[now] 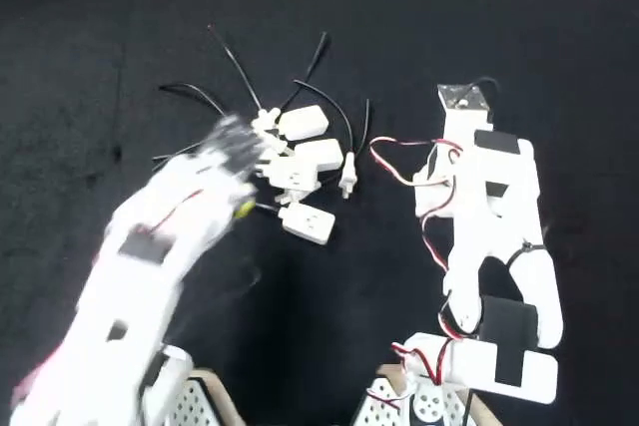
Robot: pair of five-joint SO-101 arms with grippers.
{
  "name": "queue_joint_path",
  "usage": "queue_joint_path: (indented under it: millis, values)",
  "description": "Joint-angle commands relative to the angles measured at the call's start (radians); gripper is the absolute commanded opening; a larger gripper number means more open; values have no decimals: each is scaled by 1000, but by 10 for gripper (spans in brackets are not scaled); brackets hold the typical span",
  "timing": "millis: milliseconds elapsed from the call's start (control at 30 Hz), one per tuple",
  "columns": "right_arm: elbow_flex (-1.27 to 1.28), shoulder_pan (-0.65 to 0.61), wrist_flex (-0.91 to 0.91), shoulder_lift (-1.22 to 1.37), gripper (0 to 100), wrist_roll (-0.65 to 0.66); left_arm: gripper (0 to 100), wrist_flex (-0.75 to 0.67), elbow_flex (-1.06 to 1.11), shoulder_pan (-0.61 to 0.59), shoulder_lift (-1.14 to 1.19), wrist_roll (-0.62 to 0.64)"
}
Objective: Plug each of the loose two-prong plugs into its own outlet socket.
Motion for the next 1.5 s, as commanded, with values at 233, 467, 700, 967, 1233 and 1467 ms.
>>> queue_joint_path:
  millis: [233, 467, 700, 967, 1233, 1467]
  values:
    - [-5, -12, -11, -39, 38, -3, 192, -287, 4, 36, 331, 5]
    - [-7, -12, -11, -39, 38, -2, 187, -692, 136, 13, 445, 31]
    - [-5, -14, -11, -39, 38, -2, 187, -638, 18, -139, 520, 288]
    - [4, -26, -12, -39, 38, 0, 187, -433, -56, -91, 557, 204]
    - [50, -381, -103, -50, 40, 141, 187, 6, -117, -242, 281, 308]
    - [-5, -577, -160, -39, 173, 305, 188, 175, 102, -486, -284, 281]
